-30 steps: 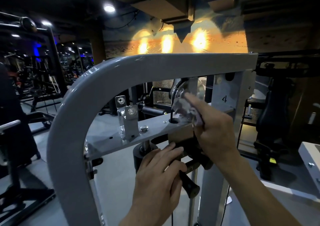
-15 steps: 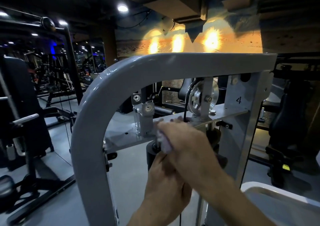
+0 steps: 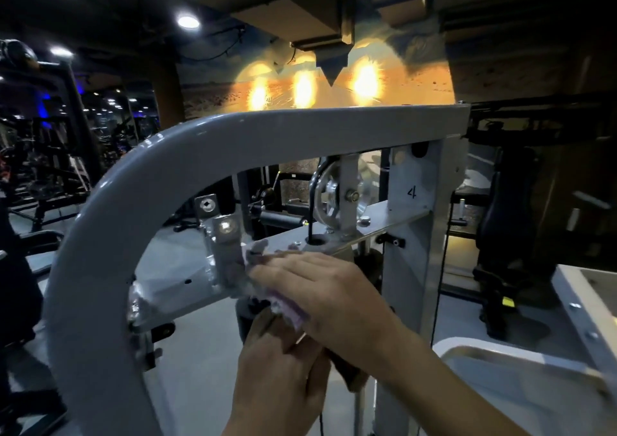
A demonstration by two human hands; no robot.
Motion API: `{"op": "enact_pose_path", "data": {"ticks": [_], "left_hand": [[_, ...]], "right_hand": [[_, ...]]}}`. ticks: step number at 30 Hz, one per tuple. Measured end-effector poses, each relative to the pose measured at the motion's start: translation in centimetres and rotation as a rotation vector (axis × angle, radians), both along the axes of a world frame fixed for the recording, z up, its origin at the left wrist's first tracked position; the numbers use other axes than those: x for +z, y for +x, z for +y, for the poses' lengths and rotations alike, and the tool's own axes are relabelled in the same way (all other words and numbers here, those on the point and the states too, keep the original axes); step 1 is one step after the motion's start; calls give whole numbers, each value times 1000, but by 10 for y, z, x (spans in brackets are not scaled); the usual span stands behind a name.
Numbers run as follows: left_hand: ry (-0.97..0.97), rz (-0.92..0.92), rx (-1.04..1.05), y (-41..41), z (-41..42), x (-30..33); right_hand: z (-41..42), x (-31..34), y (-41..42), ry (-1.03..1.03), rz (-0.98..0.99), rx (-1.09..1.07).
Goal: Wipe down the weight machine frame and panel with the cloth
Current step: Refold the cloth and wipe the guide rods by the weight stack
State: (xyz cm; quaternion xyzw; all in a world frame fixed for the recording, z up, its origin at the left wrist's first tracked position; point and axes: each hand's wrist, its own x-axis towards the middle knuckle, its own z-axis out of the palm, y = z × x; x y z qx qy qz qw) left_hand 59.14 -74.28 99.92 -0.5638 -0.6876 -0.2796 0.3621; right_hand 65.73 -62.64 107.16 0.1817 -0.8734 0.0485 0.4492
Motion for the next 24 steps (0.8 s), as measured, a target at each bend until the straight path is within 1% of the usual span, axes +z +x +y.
{"op": "enact_pose_path", "data": {"ticks": [1,2,3,6,8,10,11,12,14,15,16,18,19,20,22,24], "left_hand": [[2,-60,-44,-5,2,-1],[16,-90,-97,-7,2,-6],[36,-101,-123,-7,4,-3],[63,-122,-187,1,7,2],[61,-139,-203,2,8,6],[54,-145,-213,5,13,6],[54,-142,-233,6,17,7],[44,-142,-252,8,21,9],[1,-130,-279,10,30,11],[-19,-127,-287,11,34,15],[-34,-130,-295,12,38,19],[-61,-135,-297,13,46,28],[-66,-135,-294,13,49,32],[-75,-140,-285,13,52,36],[-107,-156,-274,11,57,39],[-140,-168,-275,10,58,39]], "right_hand": [[13,3,7,-10,-40,-50],[30,4,14,-13,-41,-131],[44,6,25,-60,-54,-197],[84,15,57,-294,-82,-392],[111,19,73,-508,37,-529],[133,27,89,-809,191,-571],[140,31,94,-888,263,-589],[147,33,96,-909,324,-620],[151,35,92,-867,374,-664],[150,34,87,-817,355,-669],[151,30,77,-744,300,-660],[148,14,57,-572,106,-588],[144,6,48,-489,14,-534],[141,1,42,-423,-32,-476],[141,-1,41,-382,-84,-374],[151,9,47,-363,-141,-383]]}}
